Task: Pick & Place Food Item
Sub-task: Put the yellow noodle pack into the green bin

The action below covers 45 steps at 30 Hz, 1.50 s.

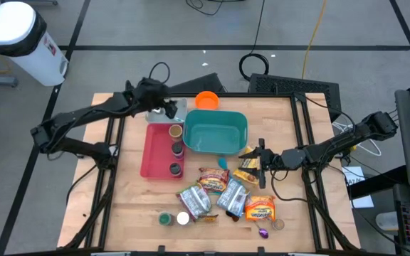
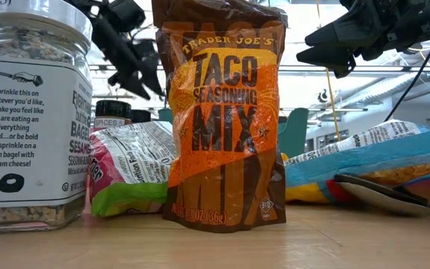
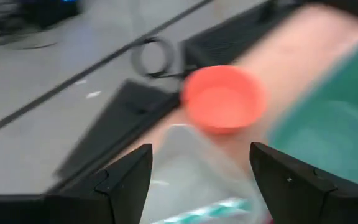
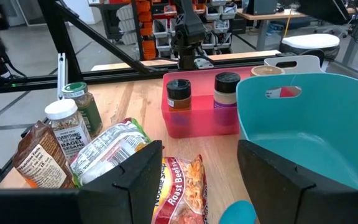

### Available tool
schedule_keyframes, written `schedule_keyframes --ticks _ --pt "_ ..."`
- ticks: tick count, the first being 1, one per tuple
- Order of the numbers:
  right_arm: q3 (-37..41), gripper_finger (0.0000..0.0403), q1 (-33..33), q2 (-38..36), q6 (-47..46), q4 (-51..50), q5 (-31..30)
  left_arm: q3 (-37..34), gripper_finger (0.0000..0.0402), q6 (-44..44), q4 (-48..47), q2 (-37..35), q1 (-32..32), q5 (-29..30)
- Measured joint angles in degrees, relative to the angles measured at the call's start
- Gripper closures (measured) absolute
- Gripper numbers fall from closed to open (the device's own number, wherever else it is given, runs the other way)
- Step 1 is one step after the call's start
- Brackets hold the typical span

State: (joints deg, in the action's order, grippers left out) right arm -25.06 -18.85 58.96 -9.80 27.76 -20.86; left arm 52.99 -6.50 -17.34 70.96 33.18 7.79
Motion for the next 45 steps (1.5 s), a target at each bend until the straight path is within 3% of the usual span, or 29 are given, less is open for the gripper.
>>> schedule_keyframes --ticks 2,5,13,19,25,28,33,40,45 --pt "0.0 0.0202 0.0 0.0 0.0 -0.5 0.1 -0.4 0.0126 0.0 -0.1 -2.7 -2.3 -3.1" --pt "0.0 0.0202 0.0 0.0 0.0 -1.2 0.1 -3.9 0.0126 -0.1 4.3 -7.4 -7.2 -3.2" --pt "0.0 0.0202 0.0 0.0 -0.4 -1.1 4.7 -20.4 0.0126 0.0 21.7 -21.5 -19.2 -2.4" --pt "0.0 0.0202 0.0 2.3 -4.6 3.8 4.6 -27.7 0.0126 -1.4 25.0 -31.4 -22.6 -2.2" --pt "0.0 0.0202 -1.1 7.6 -4.7 7.3 6.1 -31.3 0.0126 -2.9 25.3 -33.7 -22.9 -2.1" --pt "-0.3 0.0202 -1.7 8.2 -4.7 0.1 3.4 -32.2 0.0126 -3.0 25.3 -33.3 -22.8 -2.1" --pt "-2.4 0.0202 -2.2 8.0 -7.5 -18.9 -7.8 -32.4 0.0126 -3.7 25.6 -33.1 -22.8 -1.7" --pt "-2.6 0.0202 -1.9 8.2 -15.0 -32.2 -7.6 -32.4 0.0126 -4.2 26.7 -33.1 -22.8 -1.7" --pt "-2.6 0.0203 -0.8 9.5 -19.6 -36.2 -5.9 -32.4 0.0126 -4.2 26.6 -33.1 -22.8 -1.7"
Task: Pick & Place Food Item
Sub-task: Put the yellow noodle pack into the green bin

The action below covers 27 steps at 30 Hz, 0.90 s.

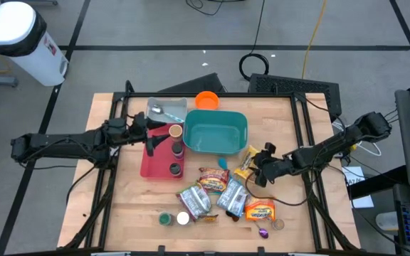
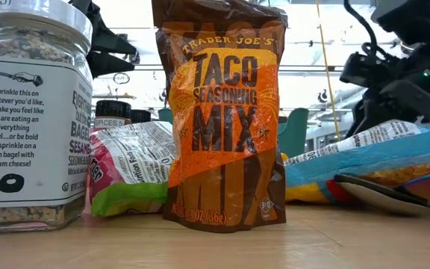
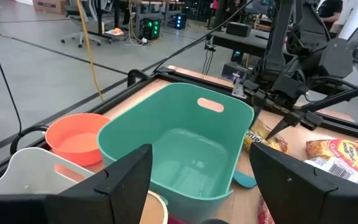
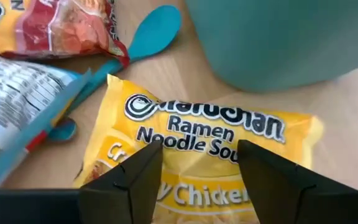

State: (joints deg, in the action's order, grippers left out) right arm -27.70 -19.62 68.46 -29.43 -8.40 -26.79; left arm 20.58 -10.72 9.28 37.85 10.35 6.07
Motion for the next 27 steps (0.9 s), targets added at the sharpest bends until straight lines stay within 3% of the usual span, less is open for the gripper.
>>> schedule_keyframes --ticks 6,16,22,27 --pt "-0.1 0.0247 1.3 0.6 -3.1 0.2 5.5 0.0 0.0126 -0.1 -0.1 0.0 0.0 0.0" --pt "-0.1 0.0391 2.1 -1.2 -0.3 0.2 10.7 0.0 0.0126 -0.3 -0.4 0.0 0.0 0.0" --pt "0.1 0.0397 1.8 -6.6 0.8 -0.5 12.5 0.0 0.0126 -0.3 -0.5 0.0 0.0 0.0" --pt "0.1 0.0400 1.2 -9.6 2.2 0.0 10.0 0.0 0.0126 -0.3 -0.5 0.0 0.0 0.0"
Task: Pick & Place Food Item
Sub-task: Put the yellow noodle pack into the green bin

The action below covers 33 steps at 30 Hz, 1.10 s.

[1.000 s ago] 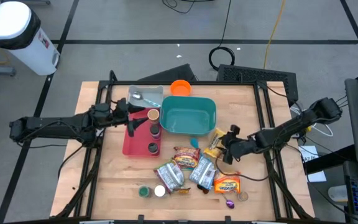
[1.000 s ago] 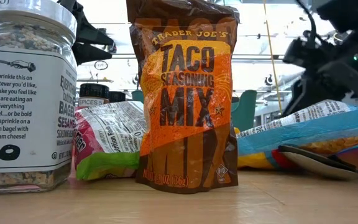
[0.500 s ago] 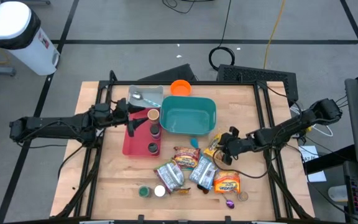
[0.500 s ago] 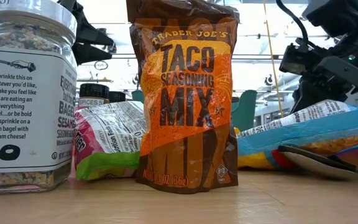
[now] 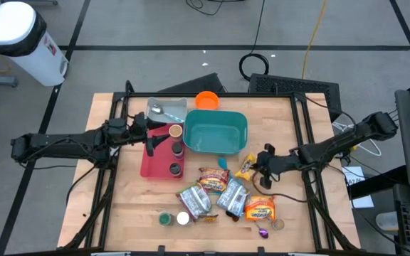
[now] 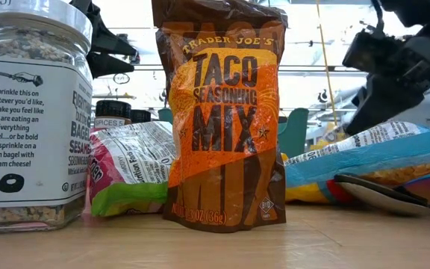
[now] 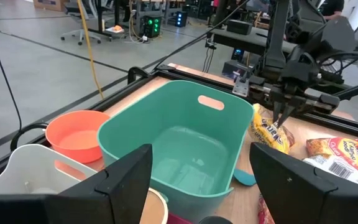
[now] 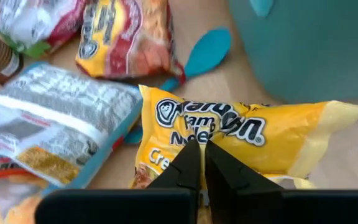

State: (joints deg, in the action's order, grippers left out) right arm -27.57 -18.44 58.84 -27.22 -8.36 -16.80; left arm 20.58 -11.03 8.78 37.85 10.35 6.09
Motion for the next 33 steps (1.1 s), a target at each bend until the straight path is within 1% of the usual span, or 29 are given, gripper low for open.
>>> schedule_keyframes --ticks 4,8,11,13,15,16,19,21,24,29,33 --pt "0.0 0.0401 -1.7 -1.4 2.4 2.2 -1.0 0.0 0.0126 0.0 0.0 0.0 0.0 0.0" --pt "0.0 0.0401 -3.9 -2.2 5.9 7.4 -0.9 0.0 0.0126 -0.2 0.0 0.0 0.0 0.0" --pt "0.0 0.0402 -5.4 -2.3 9.3 13.6 -0.8 0.0 0.0126 -0.3 0.0 0.0 0.0 0.0" --pt "0.0 0.0402 -5.7 -1.5 11.7 19.8 -0.4 0.0 0.0126 -0.3 0.1 0.0 0.0 0.0" --pt "0.0 0.0402 -5.1 -0.3 14.7 25.9 2.3 0.0 0.0126 -0.3 0.4 0.0 0.0 0.0" --pt "0.0 0.0402 -4.3 0.6 16.8 29.3 4.6 0.0 0.0126 -0.3 0.6 0.0 0.0 0.0" --pt "0.0 0.0402 -0.7 3.9 22.1 38.3 12.4 0.0 0.0126 -0.3 0.5 0.0 0.0 0.0" --pt "-0.6 0.0402 3.1 5.9 24.1 41.2 17.4 0.0 0.0126 -0.7 0.5 0.0 0.0 0.0" --pt "-3.3 0.0402 9.7 9.3 25.0 41.2 22.3 0.0 0.0126 -1.2 0.5 0.0 0.0 0.0" --pt "-10.3 0.0402 20.6 16.4 27.4 41.5 32.0 0.0 0.0126 -1.5 0.4 0.0 0.0 0.0" --pt "-16.3 0.0402 27.3 22.2 29.6 41.6 36.4 0.0 0.0126 -1.5 0.0 0.0 0.0 0.0"
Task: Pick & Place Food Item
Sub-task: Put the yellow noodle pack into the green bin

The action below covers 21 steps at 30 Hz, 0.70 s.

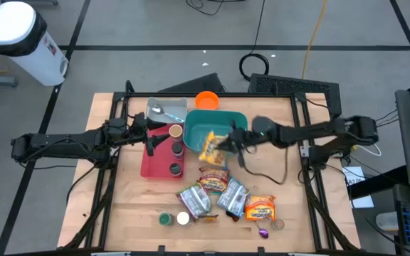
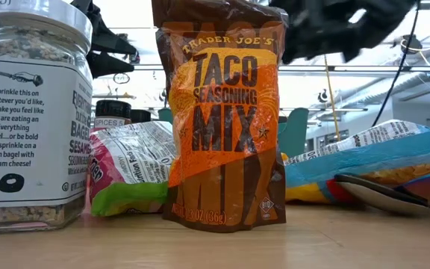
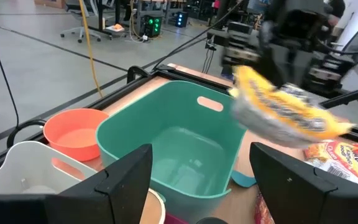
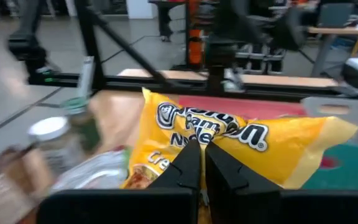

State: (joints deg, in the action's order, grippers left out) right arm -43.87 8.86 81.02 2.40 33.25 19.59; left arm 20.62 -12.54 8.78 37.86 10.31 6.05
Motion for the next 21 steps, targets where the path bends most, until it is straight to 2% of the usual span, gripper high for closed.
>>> schedule_keyframes --ticks 3,11,21 --pt "-4.2 0.0403 3.7 5.1 0.9 0.0 1.8 0.0 0.0126 0.2 0.1 0.0 -0.1 0.0" --pt "-11.3 0.0403 8.9 17.6 4.3 -0.1 1.4 0.0 0.0126 0.2 0.0 0.0 -0.1 -0.2" --pt "-11.8 0.0384 9.5 22.3 2.8 2.1 1.4 0.0 0.0126 0.3 0.0 0.0 -0.1 0.0"
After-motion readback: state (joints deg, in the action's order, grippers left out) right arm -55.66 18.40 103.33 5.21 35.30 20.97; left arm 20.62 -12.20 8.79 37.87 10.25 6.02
